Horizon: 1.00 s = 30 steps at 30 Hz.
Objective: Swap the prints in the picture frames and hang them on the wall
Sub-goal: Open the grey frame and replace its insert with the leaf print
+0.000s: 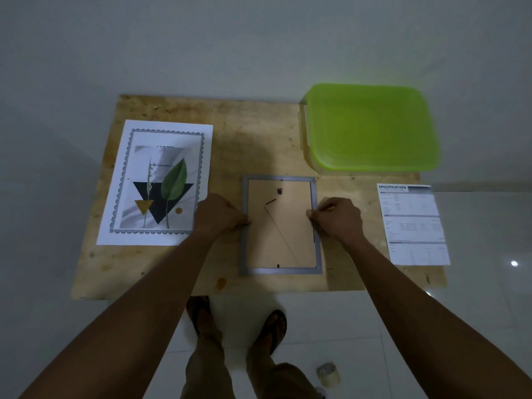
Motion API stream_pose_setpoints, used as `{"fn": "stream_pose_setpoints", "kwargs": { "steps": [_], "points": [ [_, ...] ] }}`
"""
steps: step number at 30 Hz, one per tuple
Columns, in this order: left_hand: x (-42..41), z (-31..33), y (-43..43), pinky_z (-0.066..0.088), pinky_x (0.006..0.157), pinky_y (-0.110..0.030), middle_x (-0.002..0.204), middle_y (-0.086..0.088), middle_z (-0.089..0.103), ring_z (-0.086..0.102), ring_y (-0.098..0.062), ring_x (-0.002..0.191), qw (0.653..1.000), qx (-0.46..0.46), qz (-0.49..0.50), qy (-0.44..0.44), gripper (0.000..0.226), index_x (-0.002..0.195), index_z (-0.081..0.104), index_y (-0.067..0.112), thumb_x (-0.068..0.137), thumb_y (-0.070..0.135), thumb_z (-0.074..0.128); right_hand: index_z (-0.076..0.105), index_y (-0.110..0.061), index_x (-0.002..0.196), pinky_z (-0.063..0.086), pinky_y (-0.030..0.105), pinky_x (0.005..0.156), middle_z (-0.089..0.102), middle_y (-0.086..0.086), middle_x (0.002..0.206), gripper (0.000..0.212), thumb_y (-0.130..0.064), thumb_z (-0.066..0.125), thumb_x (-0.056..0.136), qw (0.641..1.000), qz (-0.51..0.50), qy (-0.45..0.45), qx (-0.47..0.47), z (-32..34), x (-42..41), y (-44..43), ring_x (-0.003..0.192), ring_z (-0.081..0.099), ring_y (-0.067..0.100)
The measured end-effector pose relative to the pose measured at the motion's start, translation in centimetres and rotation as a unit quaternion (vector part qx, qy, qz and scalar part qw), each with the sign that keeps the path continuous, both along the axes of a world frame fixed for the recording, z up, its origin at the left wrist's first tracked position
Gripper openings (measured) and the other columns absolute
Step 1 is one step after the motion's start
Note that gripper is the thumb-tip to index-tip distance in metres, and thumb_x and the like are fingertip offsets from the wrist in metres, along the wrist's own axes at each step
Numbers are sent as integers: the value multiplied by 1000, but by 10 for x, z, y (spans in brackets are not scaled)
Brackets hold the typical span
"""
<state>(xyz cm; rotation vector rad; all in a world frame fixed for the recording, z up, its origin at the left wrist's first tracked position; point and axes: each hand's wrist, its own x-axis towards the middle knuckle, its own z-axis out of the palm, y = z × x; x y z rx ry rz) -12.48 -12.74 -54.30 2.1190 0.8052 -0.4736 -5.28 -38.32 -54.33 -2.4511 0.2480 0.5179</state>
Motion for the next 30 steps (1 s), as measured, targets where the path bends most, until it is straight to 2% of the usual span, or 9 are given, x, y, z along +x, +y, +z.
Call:
{"fn": "stream_pose_setpoints", "kwargs": {
  "steps": [2,5,8,11,16,23,27,30],
  "points": [
    [7,-1,-1,45,64,-23,84,2,68,63,-13,77,997,24,-11,-67,31,93,73,13,73,34,85,69,-28,90,51,32,81,67,-6,91,22,-41,80,78,998,36,-42,-20,2,6,12,87,61,16],
    [30,-6,-3,44,75,-24,99,1,66,61,-13,89,989,16,-15,-147,37,110,69,19,77,31,81,71,-34,105,48,30,77,63,-2,104,25,-41,76,82,991,96,-96,-3,-3,23,35,91,60,12],
    [53,-16,-1,47,82,-22,115,-3,64,64,-17,101,985,12,-57,-162,42,116,71,22,76,28,81,72,-34,117,50,32,82,59,2,105,31,-33,72,86,976,175,-129,8,-13,44,46,96,60,16],
    [63,-23,6,47,93,-27,123,-5,60,59,-18,109,983,32,-87,-161,47,122,70,20,77,28,83,69,-29,128,50,34,80,45,-1,100,39,-25,71,89,949,274,-158,7,-23,52,46,92,52,17],
    [66,-29,15,48,88,-28,118,-3,63,60,-17,108,983,10,-88,-160,47,116,73,25,72,36,85,71,-27,125,53,39,76,41,-5,97,36,-21,72,89,929,310,-197,39,-37,55,37,91,51,14],
    [63,-31,14,33,80,-21,105,3,47,46,-9,96,980,34,-91,-175,47,124,68,25,79,34,81,73,-28,123,52,34,67,48,-4,101,30,-24,69,93,910,349,-223,27,-36,55,35,88,52,7],
    [61,-31,12,33,79,-21,103,4,44,45,-8,95,978,45,-89,-184,47,124,68,24,80,35,80,75,-26,118,46,29,59,56,0,98,24,-29,62,98,862,410,-297,-5,-39,57,30,82,59,18],
    [61,-32,13,32,78,-19,103,3,45,48,-11,95,975,54,-97,-190,48,125,68,24,79,36,80,74,-20,118,44,34,56,55,4,97,24,-27,57,102,820,462,-335,-36,-40,60,29,77,55,23]
  ]
}}
